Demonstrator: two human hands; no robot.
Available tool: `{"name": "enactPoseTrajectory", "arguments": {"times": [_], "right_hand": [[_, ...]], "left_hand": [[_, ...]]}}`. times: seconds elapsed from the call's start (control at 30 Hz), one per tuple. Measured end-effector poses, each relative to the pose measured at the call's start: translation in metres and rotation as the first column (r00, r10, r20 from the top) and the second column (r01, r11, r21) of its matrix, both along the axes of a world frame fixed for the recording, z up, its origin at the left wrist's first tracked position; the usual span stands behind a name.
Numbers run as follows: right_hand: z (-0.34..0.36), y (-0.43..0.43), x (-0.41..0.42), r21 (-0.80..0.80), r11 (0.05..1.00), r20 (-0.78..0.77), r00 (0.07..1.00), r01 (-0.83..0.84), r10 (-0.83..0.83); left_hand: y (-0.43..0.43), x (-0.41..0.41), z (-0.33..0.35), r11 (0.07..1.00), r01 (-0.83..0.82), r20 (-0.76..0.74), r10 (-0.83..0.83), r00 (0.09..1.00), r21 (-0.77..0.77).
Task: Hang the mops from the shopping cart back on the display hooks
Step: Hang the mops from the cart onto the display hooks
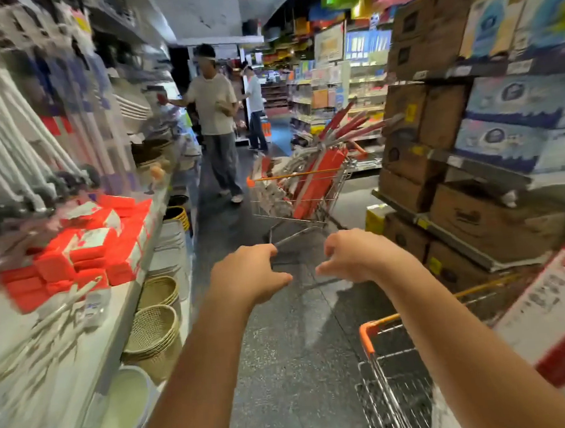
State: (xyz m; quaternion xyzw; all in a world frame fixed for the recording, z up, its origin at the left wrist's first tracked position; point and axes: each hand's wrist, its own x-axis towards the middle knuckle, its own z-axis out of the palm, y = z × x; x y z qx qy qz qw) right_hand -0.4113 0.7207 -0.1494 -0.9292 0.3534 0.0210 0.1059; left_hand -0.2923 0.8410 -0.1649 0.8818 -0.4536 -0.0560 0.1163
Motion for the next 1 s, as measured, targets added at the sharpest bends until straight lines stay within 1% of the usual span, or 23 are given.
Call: {"name": "enactPoseTrajectory", "arguments": {"times": [0.03, 0.13, 0.3, 0.47, 0.57, 0.67, 0.77, 0.9, 1.0], "right_hand": [[-0.004, -0.006, -0.025, 0.002, 0.999, -0.005, 0.999, 0.047, -0.047], [-0.009, -0.013, -0.065, -0.015, 0.992, -0.001, 0.992, 0.125, -0.125], [-0.026, -0.02, -0.126, 0.055, 0.962, -0.04, 0.963, 0.268, -0.266], [-0.049, -0.025, -0.148, 0.109, 0.919, -0.056, 0.925, 0.38, -0.376], [-0.06, -0.024, -0.157, 0.114, 0.887, -0.085, 0.894, 0.447, -0.439], [-0.07, -0.024, -0.171, 0.128, 0.843, -0.081, 0.852, 0.523, -0.517], [-0.079, -0.021, -0.189, 0.114, 0.807, -0.089, 0.815, 0.579, -0.572], [-0.09, -0.022, -0.214, 0.111, 0.778, -0.129, 0.785, 0.618, -0.605], [-0.103, -0.031, -0.233, 0.133, 0.757, -0.091, 0.769, 0.64, -0.633]], "left_hand": [[-0.012, -0.02, -0.004, 0.999, 0.038, 0.003, -0.038, 0.999, 0.007], [-0.03, -0.05, -0.012, 0.995, 0.101, 0.012, -0.101, 0.995, -0.003], [-0.058, -0.098, -0.025, 0.969, 0.241, -0.007, -0.241, 0.971, 0.046], [-0.079, -0.119, -0.037, 0.931, 0.36, 0.023, -0.362, 0.932, 0.058], [-0.087, -0.125, -0.044, 0.905, 0.419, 0.022, -0.422, 0.907, 0.07], [-0.098, -0.134, -0.056, 0.879, 0.474, 0.022, -0.475, 0.88, 0.048], [-0.106, -0.151, -0.073, 0.836, 0.546, 0.016, -0.548, 0.837, 0.048], [-0.112, -0.175, -0.089, 0.801, 0.595, -0.024, -0.595, 0.803, 0.067], [-0.122, -0.188, -0.096, 0.796, 0.601, -0.017, -0.601, 0.799, 0.07]]}}
